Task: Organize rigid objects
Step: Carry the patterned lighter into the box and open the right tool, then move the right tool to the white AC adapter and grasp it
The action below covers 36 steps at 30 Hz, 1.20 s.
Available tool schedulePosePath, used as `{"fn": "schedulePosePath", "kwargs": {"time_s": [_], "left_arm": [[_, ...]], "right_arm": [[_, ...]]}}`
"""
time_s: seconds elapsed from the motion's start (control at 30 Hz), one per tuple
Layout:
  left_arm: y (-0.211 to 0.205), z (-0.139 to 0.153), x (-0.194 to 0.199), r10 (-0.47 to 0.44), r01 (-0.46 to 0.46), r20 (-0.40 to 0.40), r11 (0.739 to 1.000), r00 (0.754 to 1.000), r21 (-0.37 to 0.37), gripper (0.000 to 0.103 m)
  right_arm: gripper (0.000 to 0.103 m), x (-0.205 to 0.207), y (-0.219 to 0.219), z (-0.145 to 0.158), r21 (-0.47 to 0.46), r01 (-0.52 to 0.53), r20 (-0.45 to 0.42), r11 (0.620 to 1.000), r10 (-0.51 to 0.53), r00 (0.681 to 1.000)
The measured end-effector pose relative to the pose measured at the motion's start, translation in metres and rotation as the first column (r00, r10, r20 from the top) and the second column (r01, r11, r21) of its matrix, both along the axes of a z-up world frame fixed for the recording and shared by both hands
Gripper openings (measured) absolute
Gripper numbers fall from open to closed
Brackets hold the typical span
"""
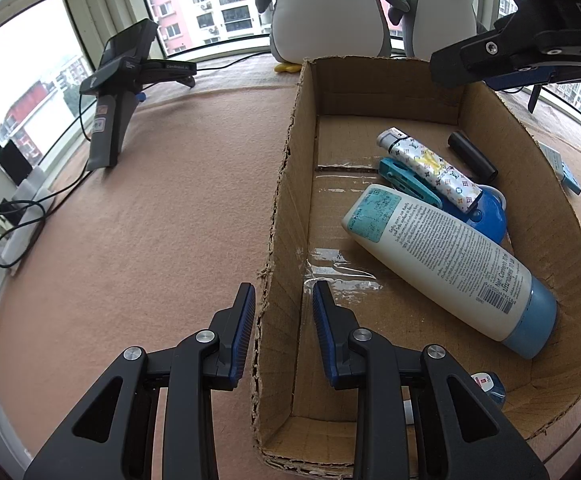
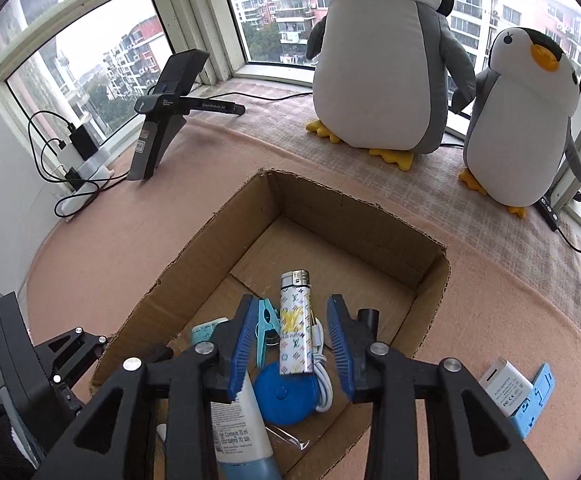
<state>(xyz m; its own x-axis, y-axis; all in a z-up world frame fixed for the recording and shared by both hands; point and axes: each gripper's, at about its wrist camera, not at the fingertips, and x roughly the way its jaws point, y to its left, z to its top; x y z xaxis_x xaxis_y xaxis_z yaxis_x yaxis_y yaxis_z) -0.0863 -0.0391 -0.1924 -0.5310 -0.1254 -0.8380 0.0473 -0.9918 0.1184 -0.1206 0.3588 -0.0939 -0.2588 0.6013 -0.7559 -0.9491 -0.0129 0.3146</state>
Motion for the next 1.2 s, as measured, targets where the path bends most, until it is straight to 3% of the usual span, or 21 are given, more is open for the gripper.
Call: {"fn": "schedulePosePath", "kwargs": {"time_s": [0.03,0.07,0.47,0.73,0.97,1.2], "left_arm": [[0.0,0.0,0.0,0.0,0.0,0.0,1.0,1.0,0.001,0.027],[-0.001,0.0,0.0,0.0,0.0,0.0,1.0,1.0,0.001,0.027],[0.001,-0.001,0.0,0.0,0.0,-0.001,1.0,1.0,-0.001,0.027],[0.0,-0.001,0.0,0.0,0.0,-0.001,1.0,1.0,-0.001,0.027],[0.0,-0.001,0.001,0.0,0.0,-0.001,1.0,1.0,-0.001,0.027],[0.001,-0.001,0.0,0.0,0.0,-0.001,1.0,1.0,-0.001,0.027]], "right_arm": [[0.083,0.002,-0.001,0.002,0.012,0.021,0.006,1.0,-0.021,1.0],[0.084,0.005,-0.001,0.004,0.019,0.037,0.005,0.999,-0.037,0.999],[0.085,0.023,-0.001,-0.007,-0.038,0.111,0.026,0.993,-0.11,0.994],[0.085,0.054,-0.03,-0.01,-0.035,0.197,0.01,0.98,-0.196,0.98],[0.085,0.108,-0.075,-0.02,-0.07,0.345,-0.03,0.936,-0.348,0.937],[0.085,0.165,-0.114,-0.045,-0.158,0.487,-0.121,0.859,-0.507,0.854]]}}
